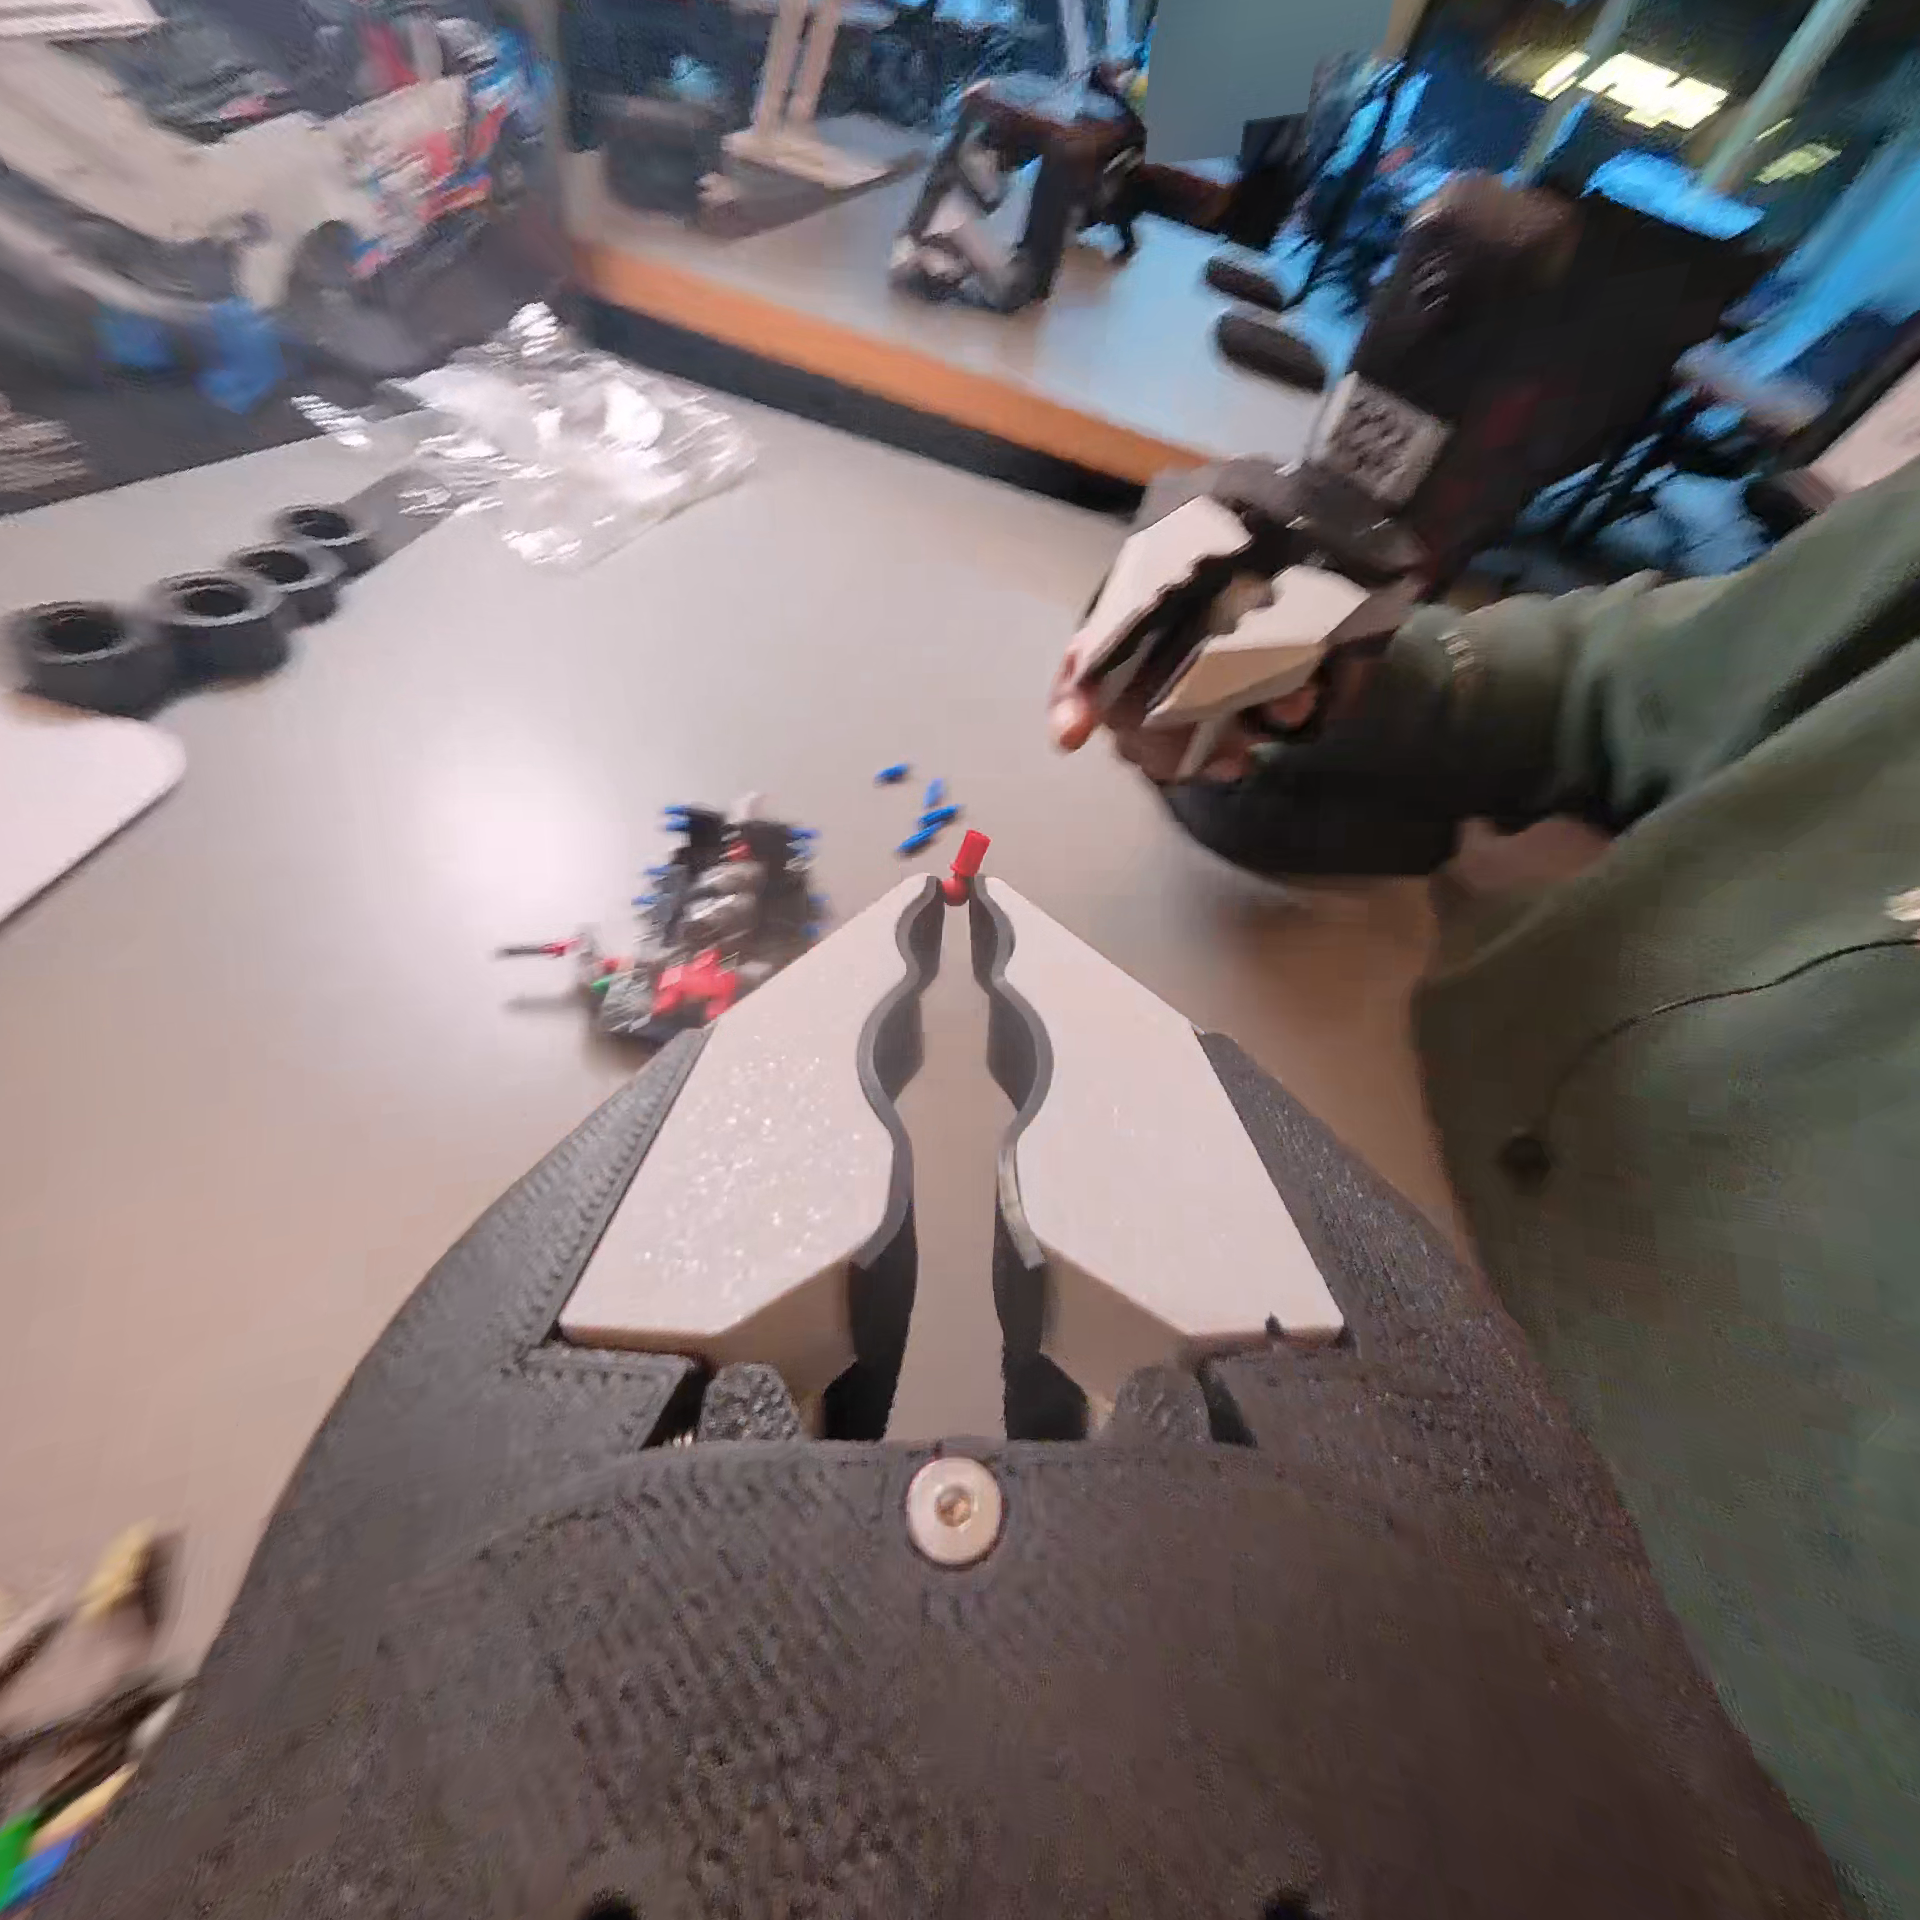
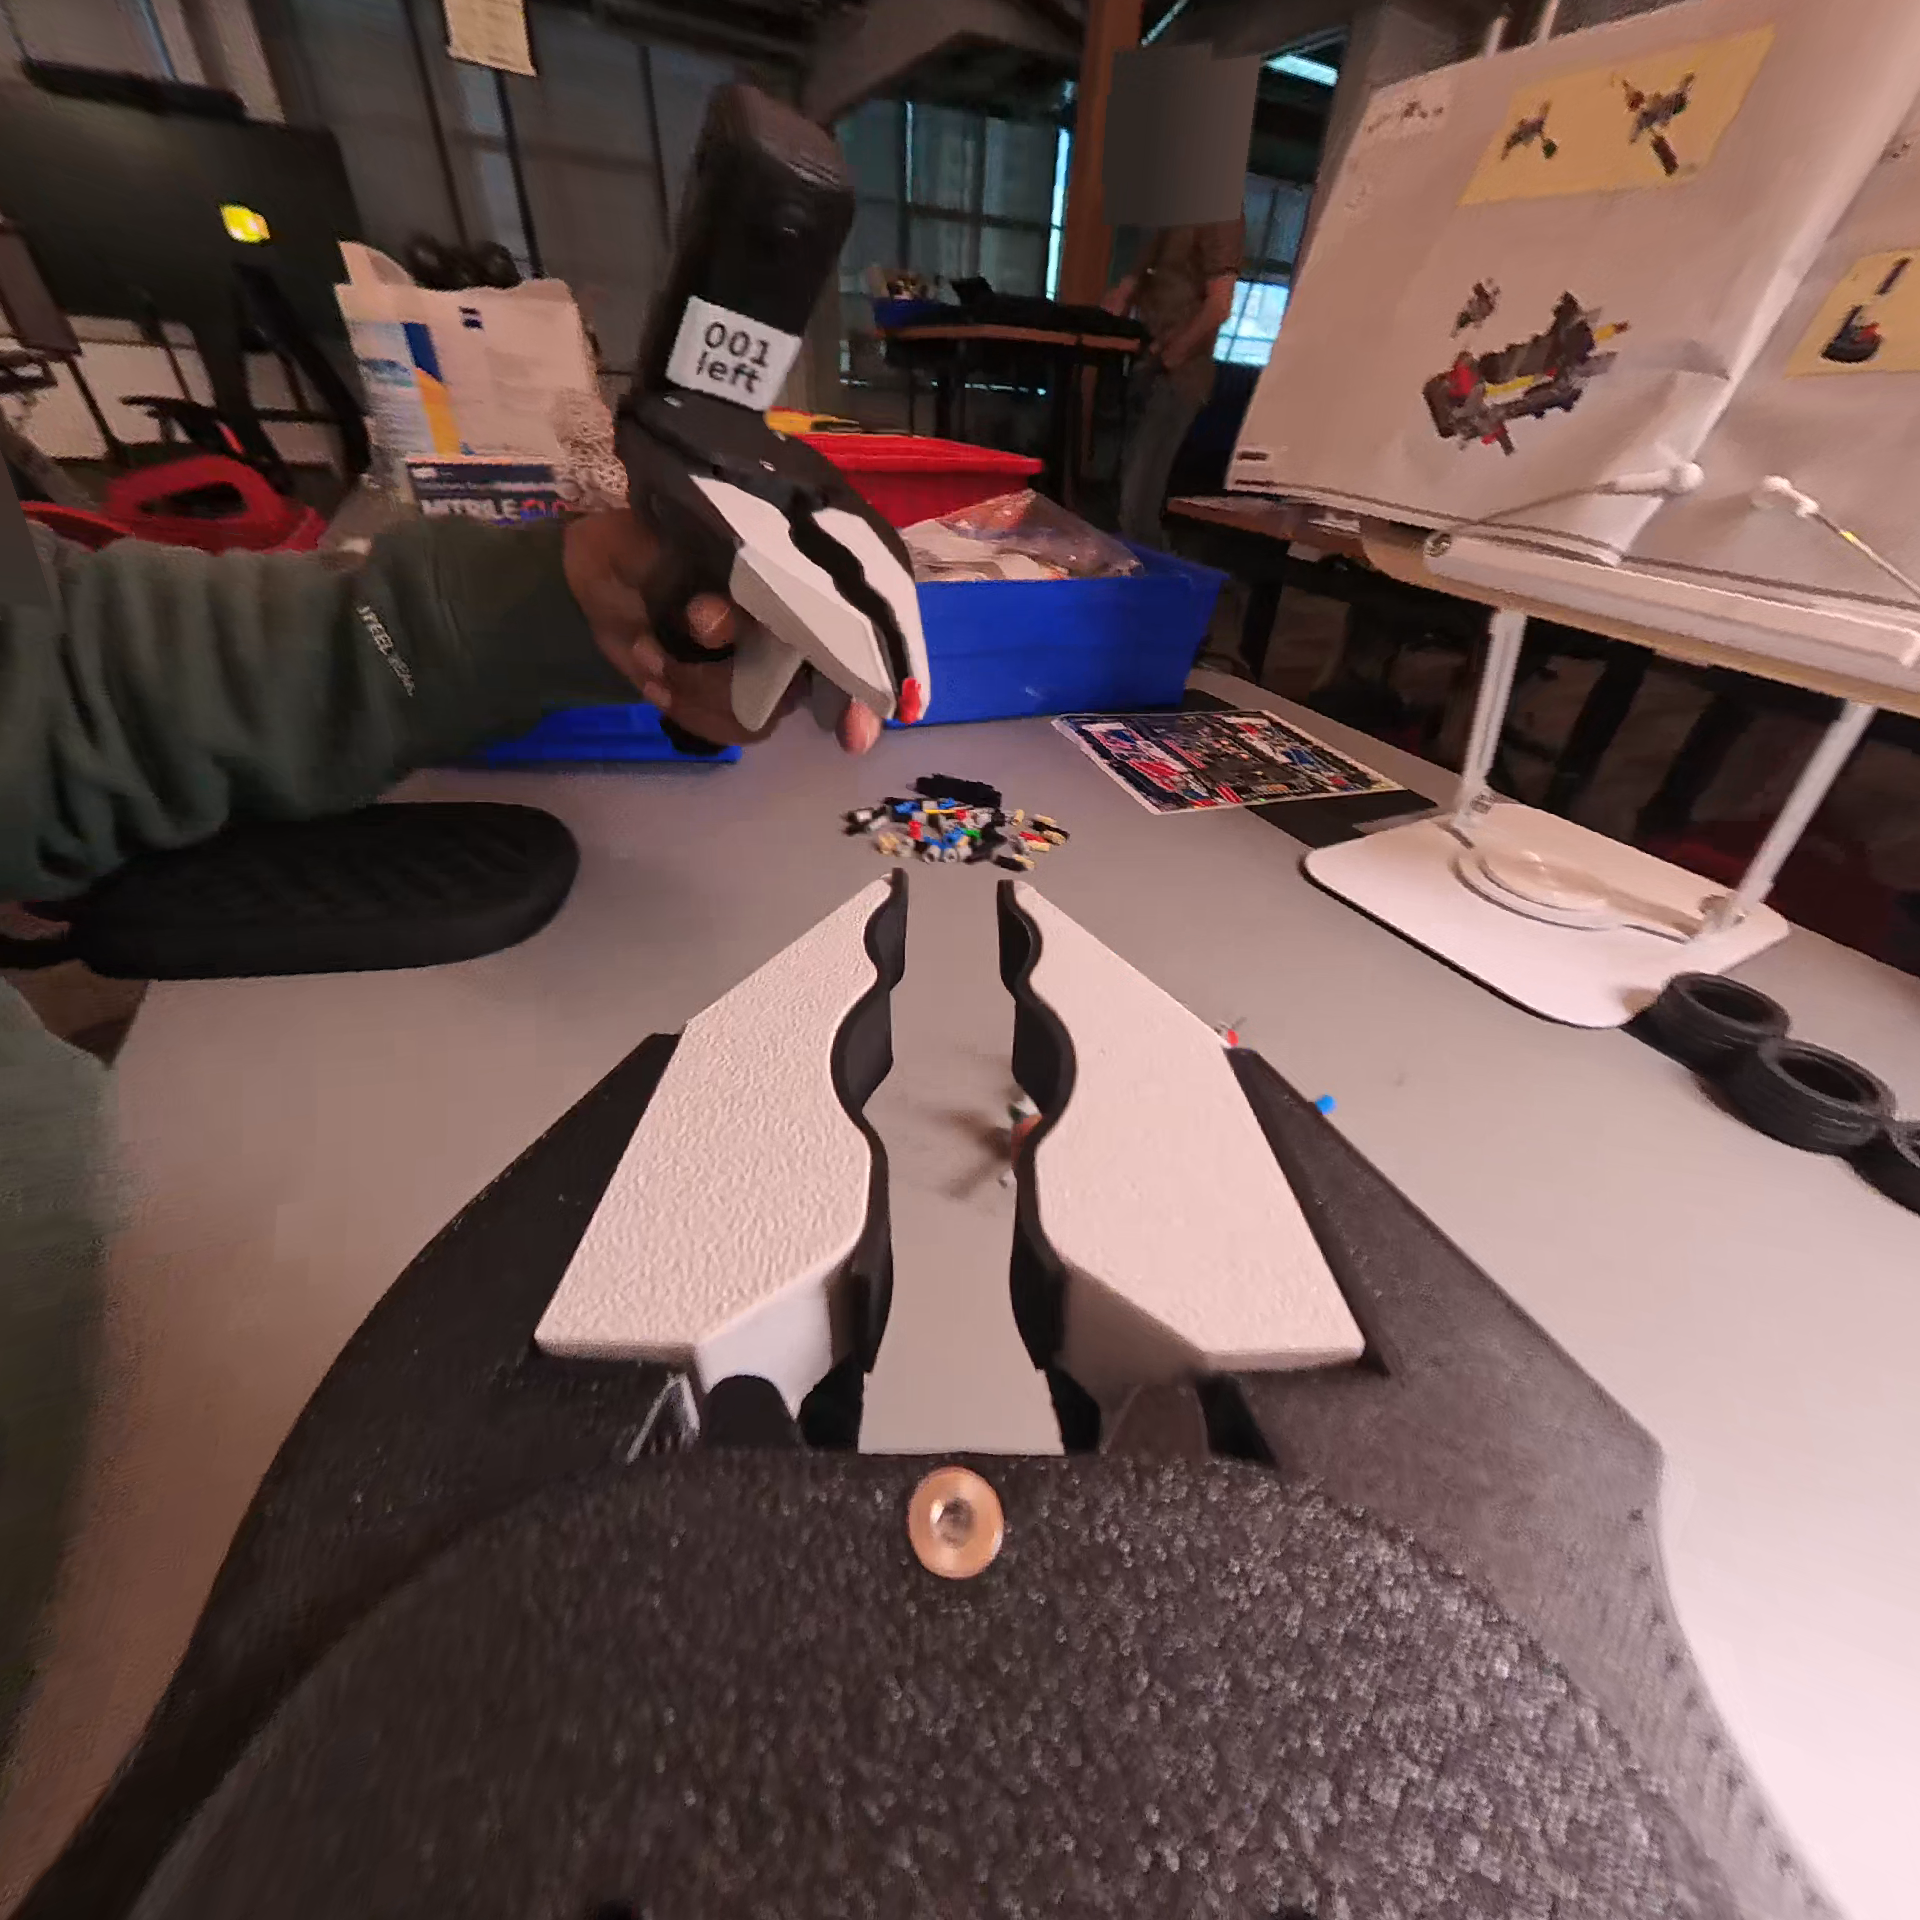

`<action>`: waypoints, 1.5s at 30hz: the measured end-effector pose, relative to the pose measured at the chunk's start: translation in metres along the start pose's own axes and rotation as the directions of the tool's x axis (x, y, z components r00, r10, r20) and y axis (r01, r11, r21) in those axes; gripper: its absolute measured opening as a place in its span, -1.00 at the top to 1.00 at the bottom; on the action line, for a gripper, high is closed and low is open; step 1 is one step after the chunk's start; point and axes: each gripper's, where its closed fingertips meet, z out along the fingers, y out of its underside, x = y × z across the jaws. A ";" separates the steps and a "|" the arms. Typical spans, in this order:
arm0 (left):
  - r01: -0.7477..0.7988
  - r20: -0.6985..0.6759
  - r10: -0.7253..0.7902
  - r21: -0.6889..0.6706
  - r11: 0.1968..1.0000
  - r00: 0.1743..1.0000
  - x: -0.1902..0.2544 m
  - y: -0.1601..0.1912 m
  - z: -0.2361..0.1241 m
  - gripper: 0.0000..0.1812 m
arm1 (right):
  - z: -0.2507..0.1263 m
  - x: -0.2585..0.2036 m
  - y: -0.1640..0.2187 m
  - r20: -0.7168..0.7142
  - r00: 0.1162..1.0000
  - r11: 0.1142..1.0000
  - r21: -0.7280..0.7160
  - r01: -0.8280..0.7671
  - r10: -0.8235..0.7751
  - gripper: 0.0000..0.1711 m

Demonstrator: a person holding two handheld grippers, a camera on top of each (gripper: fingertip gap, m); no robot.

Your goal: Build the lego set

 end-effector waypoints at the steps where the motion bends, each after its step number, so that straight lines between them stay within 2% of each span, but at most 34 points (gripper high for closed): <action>1: 0.021 -0.053 -0.020 0.020 1.000 0.998 0.014 -0.002 0.008 0.97 | 0.002 -0.007 -0.003 0.019 1.000 1.000 0.004 0.004 -0.004 0.83; 6: 0.061 -0.194 -0.055 0.028 0.998 0.979 0.058 -0.001 0.037 0.97 | 0.012 -0.032 -0.008 0.107 0.990 0.995 0.001 -0.095 0.094 0.83; 15: 0.008 -0.182 -0.019 -0.060 0.998 0.983 0.066 0.018 0.052 0.97 | 0.019 -0.045 0.007 0.162 0.980 0.993 -0.048 -0.105 0.112 0.93; 20: 0.014 -0.159 -0.022 -0.050 0.999 0.987 0.062 0.019 0.053 0.98 | 0.018 -0.039 0.011 0.152 0.981 0.992 -0.052 -0.116 0.123 0.98; 23: -0.088 -0.026 0.087 -0.059 0.994 0.996 0.052 0.020 0.055 0.90 | 0.012 -0.030 -0.002 0.170 0.963 0.976 0.031 -0.215 0.207 0.98; 26: -0.197 0.152 0.216 -0.128 0.972 0.965 0.041 0.024 0.061 0.91 | 0.002 -0.018 -0.027 0.197 0.940 0.932 0.180 -0.313 0.278 0.98; 29: -0.266 0.300 0.316 -0.197 0.944 0.900 0.033 0.027 0.072 0.98 | -0.004 -0.012 -0.048 0.168 0.959 0.914 0.301 -0.272 0.230 0.98; 37: -0.235 0.448 0.274 -0.142 0.962 0.851 0.034 0.020 0.097 1.00 | -0.007 -0.025 -0.071 0.012 1.000 0.907 0.420 0.009 -0.015 0.98; 41: -0.229 0.514 0.272 -0.148 0.962 0.813 0.026 0.022 0.101 1.00 | -0.004 -0.029 -0.073 -0.012 0.999 0.904 0.426 0.043 -0.042 0.98; 45: -0.220 0.561 0.265 -0.148 0.964 0.784 0.014 0.022 0.099 1.00 | -0.002 -0.033 -0.068 0.031 0.999 0.911 0.413 -0.003 -0.011 0.98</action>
